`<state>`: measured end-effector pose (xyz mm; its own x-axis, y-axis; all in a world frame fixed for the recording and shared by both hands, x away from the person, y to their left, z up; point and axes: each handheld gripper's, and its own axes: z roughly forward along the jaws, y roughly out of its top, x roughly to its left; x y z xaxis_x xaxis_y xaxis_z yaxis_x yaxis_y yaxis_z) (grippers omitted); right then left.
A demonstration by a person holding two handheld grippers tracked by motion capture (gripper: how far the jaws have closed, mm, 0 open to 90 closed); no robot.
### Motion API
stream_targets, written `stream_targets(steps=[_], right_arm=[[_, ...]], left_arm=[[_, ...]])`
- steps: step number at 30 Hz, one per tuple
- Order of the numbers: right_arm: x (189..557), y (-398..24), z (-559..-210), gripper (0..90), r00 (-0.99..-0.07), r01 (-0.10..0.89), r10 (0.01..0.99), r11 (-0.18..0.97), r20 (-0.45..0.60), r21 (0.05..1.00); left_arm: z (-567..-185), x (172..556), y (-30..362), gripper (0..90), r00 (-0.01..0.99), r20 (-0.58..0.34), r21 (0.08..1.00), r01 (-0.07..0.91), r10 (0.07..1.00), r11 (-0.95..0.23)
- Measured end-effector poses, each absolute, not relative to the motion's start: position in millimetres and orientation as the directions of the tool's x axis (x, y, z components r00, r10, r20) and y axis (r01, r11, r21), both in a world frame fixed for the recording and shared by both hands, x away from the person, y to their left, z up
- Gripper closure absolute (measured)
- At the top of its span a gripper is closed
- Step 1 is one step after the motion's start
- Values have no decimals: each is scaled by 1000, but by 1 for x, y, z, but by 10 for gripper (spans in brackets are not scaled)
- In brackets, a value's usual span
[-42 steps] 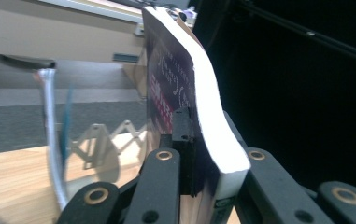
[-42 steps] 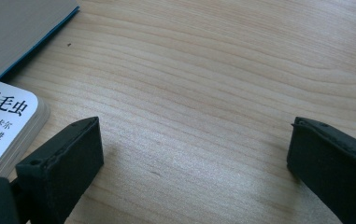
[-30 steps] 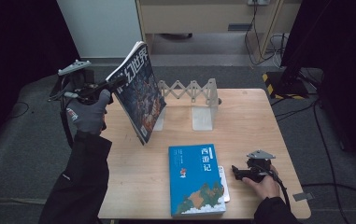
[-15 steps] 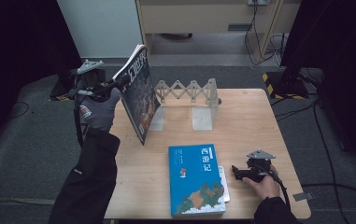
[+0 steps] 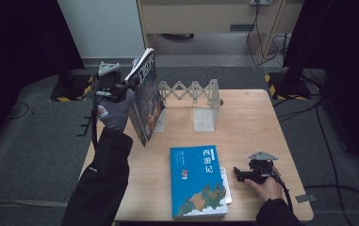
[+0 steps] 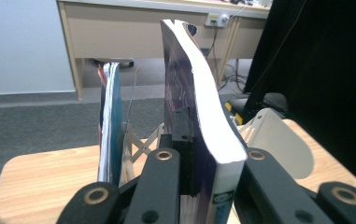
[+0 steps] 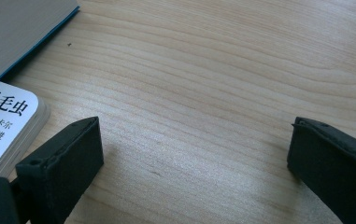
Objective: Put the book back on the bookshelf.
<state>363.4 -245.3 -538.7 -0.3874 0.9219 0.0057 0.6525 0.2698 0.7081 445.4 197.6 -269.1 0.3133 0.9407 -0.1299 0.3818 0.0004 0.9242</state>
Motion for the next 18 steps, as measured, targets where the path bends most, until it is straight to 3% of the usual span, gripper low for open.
stream_targets(steps=[18], right_arm=[[364, -245, -539, 37, -390, 651, 921, 272, 5, 709]], left_arm=[[-296, 458, 184, 821, 259, -71, 926, 377, 963, -33]])
